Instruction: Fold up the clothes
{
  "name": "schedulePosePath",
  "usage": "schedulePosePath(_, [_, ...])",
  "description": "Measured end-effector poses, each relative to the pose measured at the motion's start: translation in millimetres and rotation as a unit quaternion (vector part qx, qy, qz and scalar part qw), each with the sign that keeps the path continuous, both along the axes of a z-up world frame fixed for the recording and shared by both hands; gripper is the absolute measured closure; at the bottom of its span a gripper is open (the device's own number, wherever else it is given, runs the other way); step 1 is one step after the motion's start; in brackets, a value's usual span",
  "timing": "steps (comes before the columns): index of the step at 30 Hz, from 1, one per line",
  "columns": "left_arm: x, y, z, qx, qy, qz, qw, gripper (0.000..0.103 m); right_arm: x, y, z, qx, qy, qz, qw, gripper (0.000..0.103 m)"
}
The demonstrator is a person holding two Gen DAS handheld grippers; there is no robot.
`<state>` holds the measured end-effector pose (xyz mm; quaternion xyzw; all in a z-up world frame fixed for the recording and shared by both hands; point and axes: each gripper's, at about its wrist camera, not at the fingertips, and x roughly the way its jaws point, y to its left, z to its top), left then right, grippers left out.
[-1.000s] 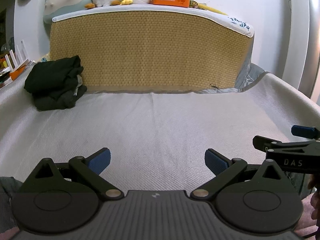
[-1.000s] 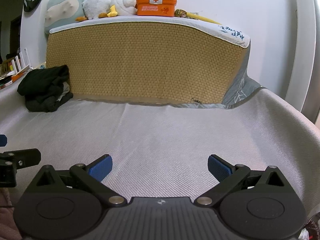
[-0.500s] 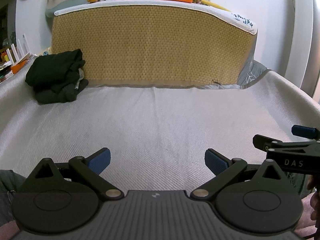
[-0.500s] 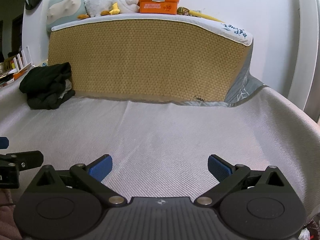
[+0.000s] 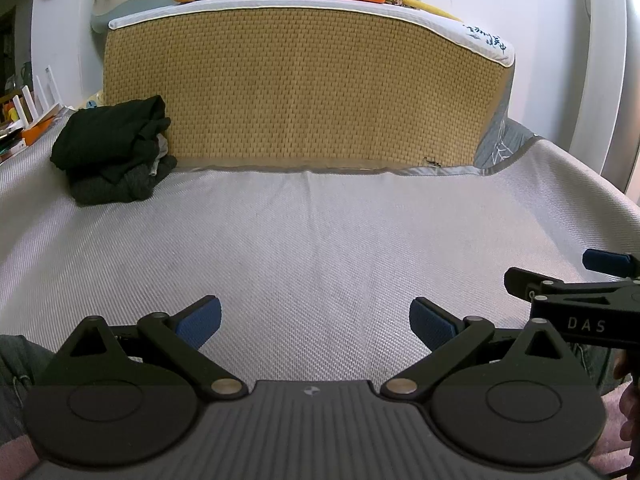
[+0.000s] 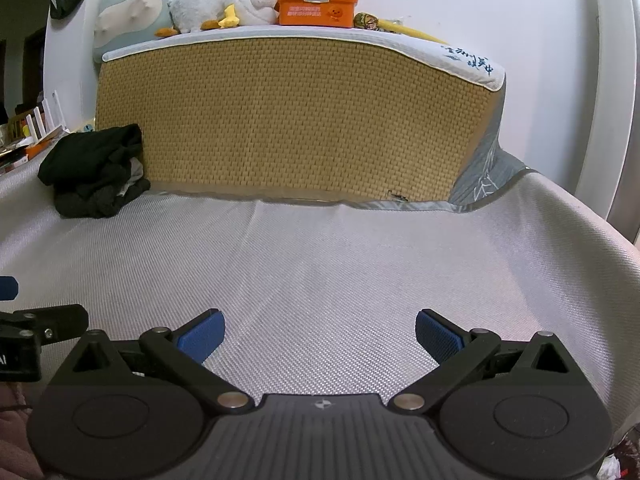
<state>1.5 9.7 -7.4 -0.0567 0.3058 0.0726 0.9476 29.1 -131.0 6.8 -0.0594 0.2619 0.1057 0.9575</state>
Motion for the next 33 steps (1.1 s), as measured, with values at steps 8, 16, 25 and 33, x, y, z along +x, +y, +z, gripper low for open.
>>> schedulePosePath(8, [-1.5,0.5,-1.0,-0.001,0.003,-0.001,1.0000,0.000,-1.0,1.1,-0.3,-0.001,0.001,0.000,1.000,0.001])
schedulePosePath(16, [-2.9,0.2,-1.7,-0.003,0.005,-0.001,1.0000,0.000,-3.3,3.1,-2.0,-0.002,0.003,0.001,1.000,0.001])
schedulePosePath(25, [-4.6,0.2,-3.4,-0.005,0.008,-0.001,1.0000,0.000,-3.1,3.5,-2.3,-0.002,0.004,0.002,1.000,0.001])
schedulePosePath(33, [-4.3,-0.4,-4.6,-0.006,0.008,0.003,0.9999,0.000,-3.1,5.9,-2.2,-0.002,0.005,0.002,1.000,0.001])
